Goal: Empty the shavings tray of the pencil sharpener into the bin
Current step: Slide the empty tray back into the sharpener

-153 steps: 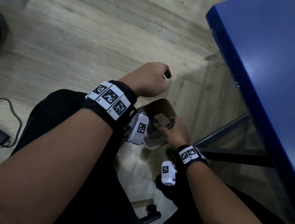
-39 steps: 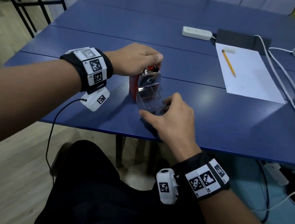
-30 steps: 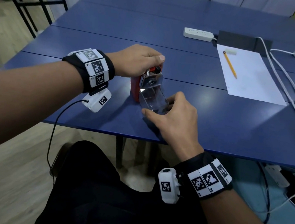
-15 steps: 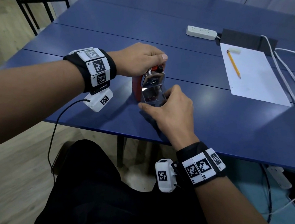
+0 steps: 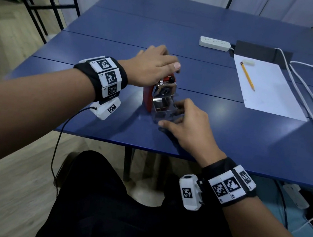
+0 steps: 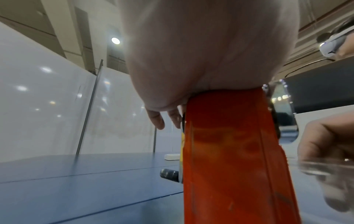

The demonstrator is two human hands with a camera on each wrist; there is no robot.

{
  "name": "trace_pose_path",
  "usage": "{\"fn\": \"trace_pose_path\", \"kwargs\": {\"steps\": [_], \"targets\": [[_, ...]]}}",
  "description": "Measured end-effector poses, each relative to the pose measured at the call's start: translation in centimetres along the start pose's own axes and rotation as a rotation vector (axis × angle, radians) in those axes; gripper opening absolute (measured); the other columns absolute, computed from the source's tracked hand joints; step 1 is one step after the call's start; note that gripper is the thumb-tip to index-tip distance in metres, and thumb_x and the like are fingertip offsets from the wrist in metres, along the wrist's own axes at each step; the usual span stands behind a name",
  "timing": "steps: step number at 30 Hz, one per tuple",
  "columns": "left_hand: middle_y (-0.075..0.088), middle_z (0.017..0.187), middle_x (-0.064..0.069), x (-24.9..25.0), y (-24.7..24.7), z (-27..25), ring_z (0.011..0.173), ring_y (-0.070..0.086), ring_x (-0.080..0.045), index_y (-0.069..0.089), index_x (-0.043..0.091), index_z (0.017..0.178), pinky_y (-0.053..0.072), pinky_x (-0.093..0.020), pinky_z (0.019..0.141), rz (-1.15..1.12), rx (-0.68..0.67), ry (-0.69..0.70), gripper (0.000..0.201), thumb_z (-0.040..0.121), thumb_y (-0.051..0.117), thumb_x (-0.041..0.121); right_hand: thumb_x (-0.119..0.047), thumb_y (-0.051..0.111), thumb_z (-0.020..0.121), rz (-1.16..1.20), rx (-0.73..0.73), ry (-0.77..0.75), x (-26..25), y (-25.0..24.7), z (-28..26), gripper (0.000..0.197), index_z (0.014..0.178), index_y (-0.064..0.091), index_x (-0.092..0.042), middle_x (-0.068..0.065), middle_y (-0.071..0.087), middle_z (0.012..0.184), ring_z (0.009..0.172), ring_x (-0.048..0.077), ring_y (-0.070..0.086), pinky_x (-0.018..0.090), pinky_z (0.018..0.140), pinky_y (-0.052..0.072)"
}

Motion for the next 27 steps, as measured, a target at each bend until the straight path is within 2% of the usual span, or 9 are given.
{"fn": "trace_pose_path", "kwargs": {"steps": [3,5,6,9,12,15,19,22,27], "targets": [[0.064,0.109,-0.002,0.1,0.3,-0.1,0.112,0.057,-0.028,0.068,0.028,0.107,0.041,-0.056,0.108,-0.016,-0.064,-0.001,0.064,0.101,0.017,0.067,-0.041,0.089,0.089,0.017,-0.011,-0.047,0.4,-0.4,-0.1,0.042,0.119,0.063,-0.027,-0.009,0.073,0.110,0.090,0.011,0.071,0.031,0.085,0.057],[0.068,0.109,-0.004,0.2,0.2,-0.2,0.110,0.062,-0.027,0.069,0.020,0.104,0.045,-0.052,0.106,-0.072,-0.097,-0.005,0.065,0.104,0.022,0.065,-0.038,0.088,0.091,0.024,-0.019,-0.083,0.2,-0.5,0.2,0.033,0.108,0.062,-0.028,-0.014,0.069,0.096,0.082,0.002,0.067,0.027,0.081,0.057],[0.070,0.111,-0.004,0.3,0.2,-0.3,0.109,0.064,-0.027,0.071,0.019,0.106,0.048,-0.048,0.105,-0.121,-0.104,-0.012,0.061,0.106,0.027,0.061,-0.037,0.087,0.092,0.012,-0.023,-0.103,0.1,-0.5,0.4,0.030,0.104,0.062,-0.026,-0.014,0.068,0.091,0.080,0.003,0.067,0.027,0.080,0.057],[0.075,0.113,-0.009,0.2,0.3,-0.3,0.106,0.068,-0.030,0.073,0.014,0.107,0.053,-0.034,0.094,-0.245,-0.119,-0.031,0.052,0.110,0.037,0.052,-0.039,0.082,0.096,-0.061,-0.035,-0.157,-0.3,-0.2,1.0,0.029,0.099,0.064,-0.017,-0.005,0.074,0.086,0.084,0.019,0.070,0.039,0.080,0.059],[0.075,0.113,-0.009,0.1,0.4,-0.2,0.106,0.069,-0.029,0.072,0.013,0.107,0.052,-0.038,0.097,-0.265,-0.102,-0.030,0.051,0.111,0.038,0.050,-0.041,0.078,0.099,-0.093,-0.042,-0.182,-0.4,0.1,1.2,0.030,0.099,0.063,-0.014,0.003,0.076,0.086,0.086,0.027,0.070,0.044,0.077,0.059],[0.076,0.113,-0.006,0.3,0.3,-0.2,0.107,0.068,-0.026,0.073,0.013,0.106,0.051,-0.040,0.101,-0.265,-0.081,-0.018,0.049,0.111,0.039,0.048,-0.041,0.076,0.100,-0.117,-0.038,-0.203,-0.5,0.1,1.3,0.032,0.099,0.062,-0.013,0.004,0.073,0.084,0.084,0.030,0.067,0.044,0.073,0.056],[0.074,0.111,-0.007,0.5,0.3,-0.2,0.103,0.068,-0.026,0.073,0.012,0.105,0.052,-0.039,0.096,-0.253,-0.071,-0.006,0.050,0.111,0.039,0.048,-0.040,0.075,0.101,-0.131,-0.039,-0.230,-0.6,0.2,1.5,0.029,0.099,0.061,-0.014,0.003,0.074,0.086,0.085,0.029,0.067,0.044,0.074,0.057],[0.073,0.112,-0.010,0.4,0.2,-0.1,0.104,0.067,-0.028,0.073,0.010,0.104,0.051,-0.042,0.098,-0.247,-0.069,-0.002,0.050,0.111,0.039,0.046,-0.040,0.075,0.102,-0.131,-0.033,-0.234,-0.5,0.4,1.8,0.029,0.099,0.062,-0.014,0.005,0.076,0.089,0.087,0.031,0.069,0.046,0.076,0.058],[0.072,0.113,-0.009,0.6,0.2,-0.2,0.104,0.066,-0.028,0.073,0.011,0.105,0.051,-0.040,0.095,-0.211,-0.087,0.007,0.051,0.112,0.037,0.046,-0.039,0.074,0.102,-0.141,-0.013,-0.209,-0.8,0.3,2.6,0.029,0.100,0.062,-0.013,0.007,0.075,0.089,0.089,0.032,0.067,0.044,0.074,0.055]]}}
Point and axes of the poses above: each hand's wrist, its own z-axis towards the middle knuckle, its own y-axis out of the palm, x = y × z, the point moved 7 cm from there along z, towards the middle knuckle
